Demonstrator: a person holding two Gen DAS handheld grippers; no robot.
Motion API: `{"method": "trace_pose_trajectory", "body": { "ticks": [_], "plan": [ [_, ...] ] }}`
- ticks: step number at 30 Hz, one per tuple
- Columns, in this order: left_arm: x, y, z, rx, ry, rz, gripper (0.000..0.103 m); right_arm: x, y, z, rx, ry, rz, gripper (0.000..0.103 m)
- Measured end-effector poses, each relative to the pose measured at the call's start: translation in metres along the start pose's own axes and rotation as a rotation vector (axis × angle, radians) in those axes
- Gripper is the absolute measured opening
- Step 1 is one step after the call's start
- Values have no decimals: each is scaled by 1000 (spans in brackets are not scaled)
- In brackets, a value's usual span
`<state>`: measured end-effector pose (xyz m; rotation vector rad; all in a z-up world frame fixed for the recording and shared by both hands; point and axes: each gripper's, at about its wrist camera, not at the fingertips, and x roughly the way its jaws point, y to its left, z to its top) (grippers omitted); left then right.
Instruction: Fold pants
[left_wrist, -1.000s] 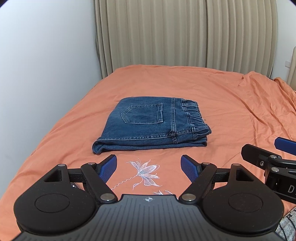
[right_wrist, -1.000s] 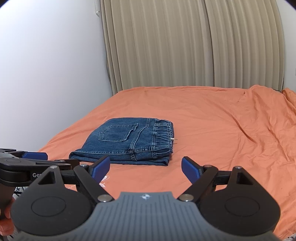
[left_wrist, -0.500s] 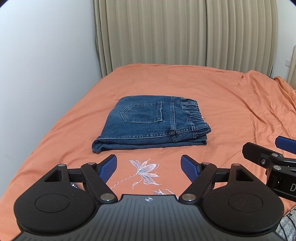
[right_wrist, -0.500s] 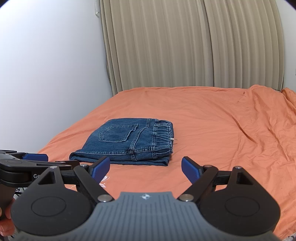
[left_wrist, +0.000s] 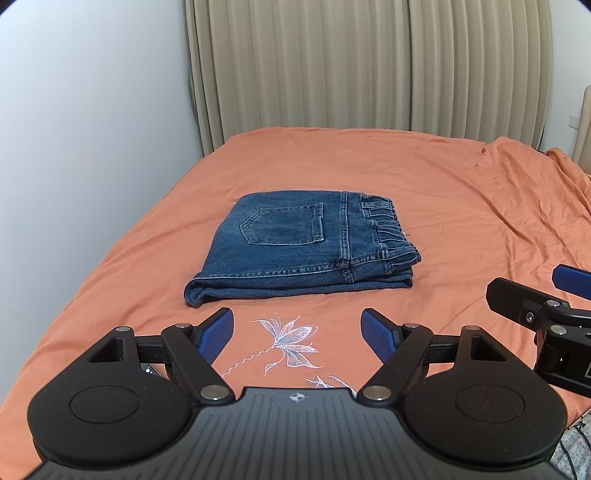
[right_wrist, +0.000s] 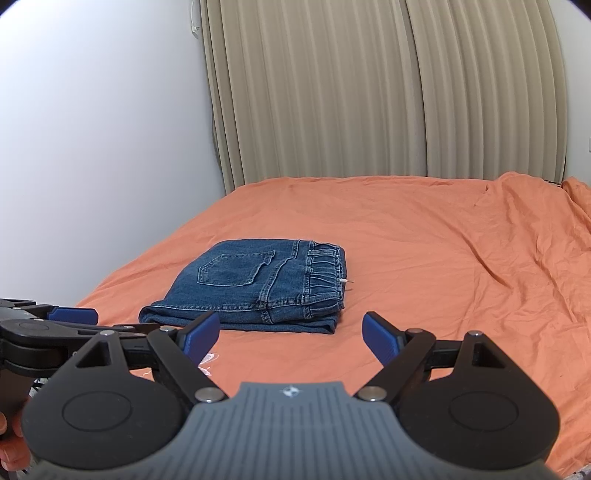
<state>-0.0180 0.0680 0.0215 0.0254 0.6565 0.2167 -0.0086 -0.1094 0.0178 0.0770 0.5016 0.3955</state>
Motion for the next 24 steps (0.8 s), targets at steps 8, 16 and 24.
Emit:
{"method": "trace_pose_trajectory", "body": {
  "ticks": [8, 16, 24],
  "plan": [
    [0, 1, 0, 5, 0, -4, 92, -1, 0, 1, -1, -1, -2, 81],
    [1, 2, 1, 5, 0, -4, 92, -1, 0, 1, -3, -1, -1, 81],
    [1, 3, 1, 4, 1, -1, 92, -3, 0, 2, -10, -5, -1, 81]
  ]
}}
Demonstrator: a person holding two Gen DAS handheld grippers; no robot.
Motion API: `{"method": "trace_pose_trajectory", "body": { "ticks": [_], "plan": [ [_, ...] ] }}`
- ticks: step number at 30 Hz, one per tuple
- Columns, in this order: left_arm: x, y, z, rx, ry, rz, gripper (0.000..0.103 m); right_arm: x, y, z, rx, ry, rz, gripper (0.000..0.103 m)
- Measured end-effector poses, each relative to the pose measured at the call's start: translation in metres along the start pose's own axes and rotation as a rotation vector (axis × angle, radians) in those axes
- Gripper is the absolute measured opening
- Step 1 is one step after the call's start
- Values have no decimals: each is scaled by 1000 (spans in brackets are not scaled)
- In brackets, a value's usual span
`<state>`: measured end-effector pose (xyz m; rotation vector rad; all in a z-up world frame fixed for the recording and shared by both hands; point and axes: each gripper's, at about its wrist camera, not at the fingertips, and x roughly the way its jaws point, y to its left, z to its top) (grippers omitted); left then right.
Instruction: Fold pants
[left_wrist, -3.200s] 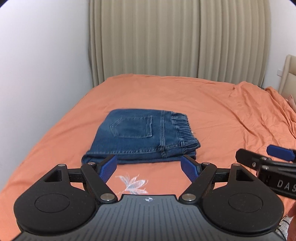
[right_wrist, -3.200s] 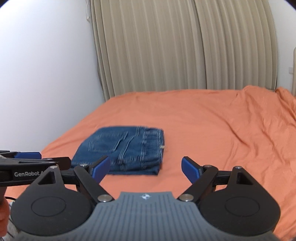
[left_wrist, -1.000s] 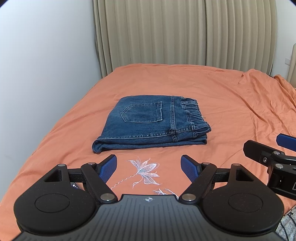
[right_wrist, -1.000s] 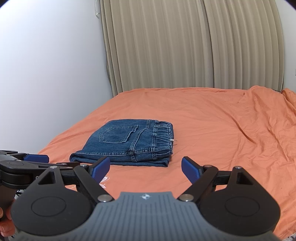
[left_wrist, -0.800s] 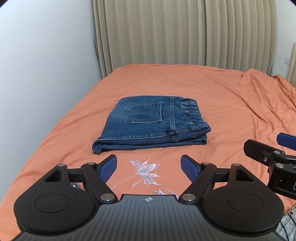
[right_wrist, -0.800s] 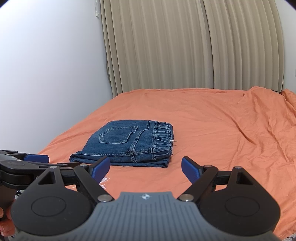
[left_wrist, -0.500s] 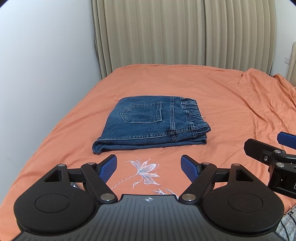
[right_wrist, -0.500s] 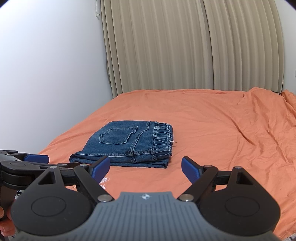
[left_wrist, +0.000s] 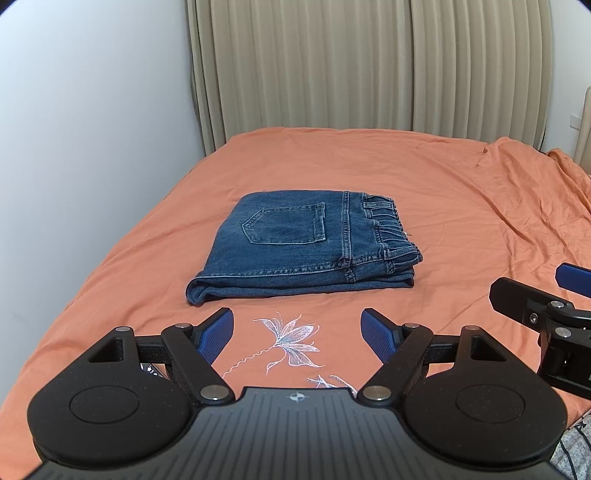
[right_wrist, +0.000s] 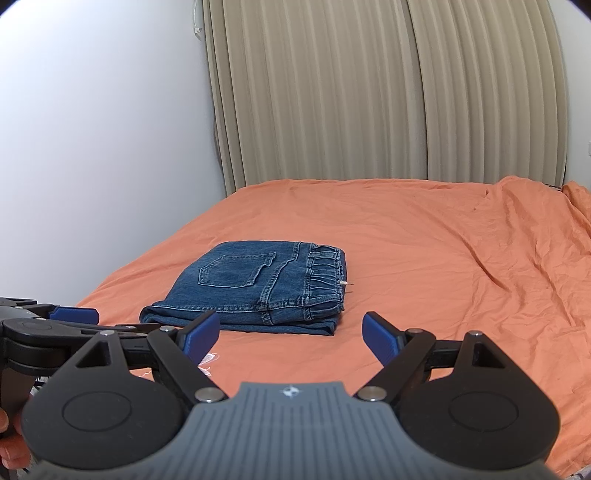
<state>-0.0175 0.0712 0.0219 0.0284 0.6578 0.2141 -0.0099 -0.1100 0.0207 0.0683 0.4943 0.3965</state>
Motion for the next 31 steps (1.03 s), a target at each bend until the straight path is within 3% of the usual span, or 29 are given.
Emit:
{"method": "trace_pose_trajectory", "body": {
  "ticks": [31],
  "plan": [
    [-9, -6, 1, -7, -31, -5, 92, -4, 0, -1, -20, -4, -2, 81]
  ]
}}
